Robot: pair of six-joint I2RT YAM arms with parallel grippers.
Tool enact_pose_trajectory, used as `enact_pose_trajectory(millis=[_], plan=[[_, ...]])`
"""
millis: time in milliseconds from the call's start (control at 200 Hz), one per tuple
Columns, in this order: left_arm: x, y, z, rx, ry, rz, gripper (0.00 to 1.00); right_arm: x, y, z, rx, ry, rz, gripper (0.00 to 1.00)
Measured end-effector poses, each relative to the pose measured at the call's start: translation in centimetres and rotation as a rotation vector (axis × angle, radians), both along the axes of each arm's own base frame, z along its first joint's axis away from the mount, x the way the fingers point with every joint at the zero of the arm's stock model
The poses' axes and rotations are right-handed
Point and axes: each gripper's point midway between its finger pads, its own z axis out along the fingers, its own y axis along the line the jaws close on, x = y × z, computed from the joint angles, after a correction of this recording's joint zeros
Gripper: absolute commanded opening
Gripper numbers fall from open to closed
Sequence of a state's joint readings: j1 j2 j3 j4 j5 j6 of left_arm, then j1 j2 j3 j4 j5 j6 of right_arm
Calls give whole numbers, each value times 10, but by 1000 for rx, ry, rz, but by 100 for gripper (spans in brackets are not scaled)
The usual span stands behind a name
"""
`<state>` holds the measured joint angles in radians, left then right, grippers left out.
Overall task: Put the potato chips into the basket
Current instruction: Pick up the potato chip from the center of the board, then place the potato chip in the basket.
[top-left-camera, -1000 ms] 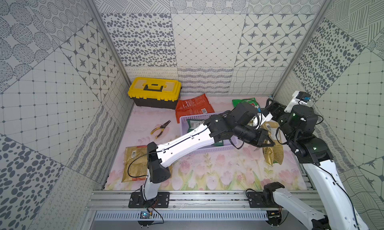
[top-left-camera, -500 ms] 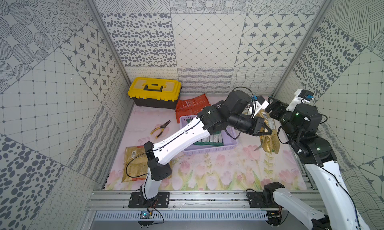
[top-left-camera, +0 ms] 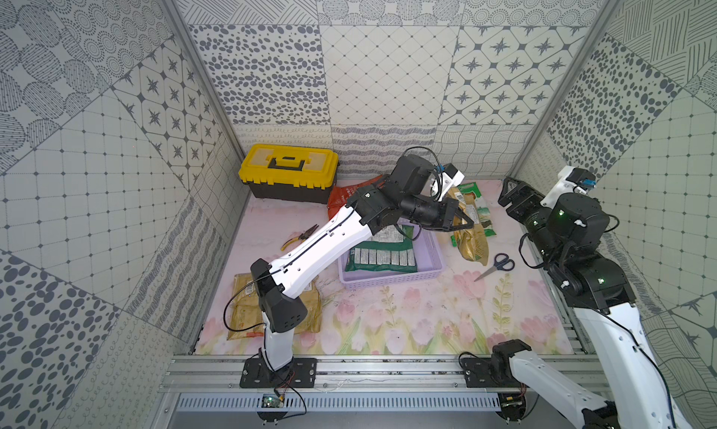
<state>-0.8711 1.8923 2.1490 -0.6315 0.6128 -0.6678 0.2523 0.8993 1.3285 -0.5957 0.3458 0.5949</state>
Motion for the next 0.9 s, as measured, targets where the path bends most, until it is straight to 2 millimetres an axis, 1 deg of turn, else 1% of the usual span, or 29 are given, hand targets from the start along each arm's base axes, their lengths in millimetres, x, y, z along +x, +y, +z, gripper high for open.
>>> enact_pose_trajectory(millis=[135, 215, 300, 390, 480, 560, 645, 755, 840, 900], plan=[[17, 16, -26, 48, 52, 38, 0, 2, 1, 0, 0, 3, 1, 86], [27, 29, -40, 72, 78, 70, 0, 6, 2, 2, 0, 5, 5, 86], [39, 44, -50, 85, 98, 104, 0, 11, 5, 3, 2, 10, 12, 86], [50, 59, -55, 82, 106, 135, 0, 14, 9, 1, 11, 18, 29, 86], [59, 79, -63, 80, 119, 170, 0, 13, 11, 1, 31, 14, 41, 87], [65, 98, -75, 83, 135, 203, 0, 10, 13, -3, 42, 17, 52, 86], [69, 122, -98, 102, 167, 246, 0, 6, 14, -8, 57, 21, 63, 86], [74, 154, -138, 148, 228, 307, 0, 1, 15, -13, 78, 23, 75, 86], [78, 171, -163, 187, 260, 338, 0, 0, 17, -14, 94, 24, 87, 86], [79, 179, -176, 211, 273, 345, 0, 0, 19, -14, 104, 23, 95, 86]])
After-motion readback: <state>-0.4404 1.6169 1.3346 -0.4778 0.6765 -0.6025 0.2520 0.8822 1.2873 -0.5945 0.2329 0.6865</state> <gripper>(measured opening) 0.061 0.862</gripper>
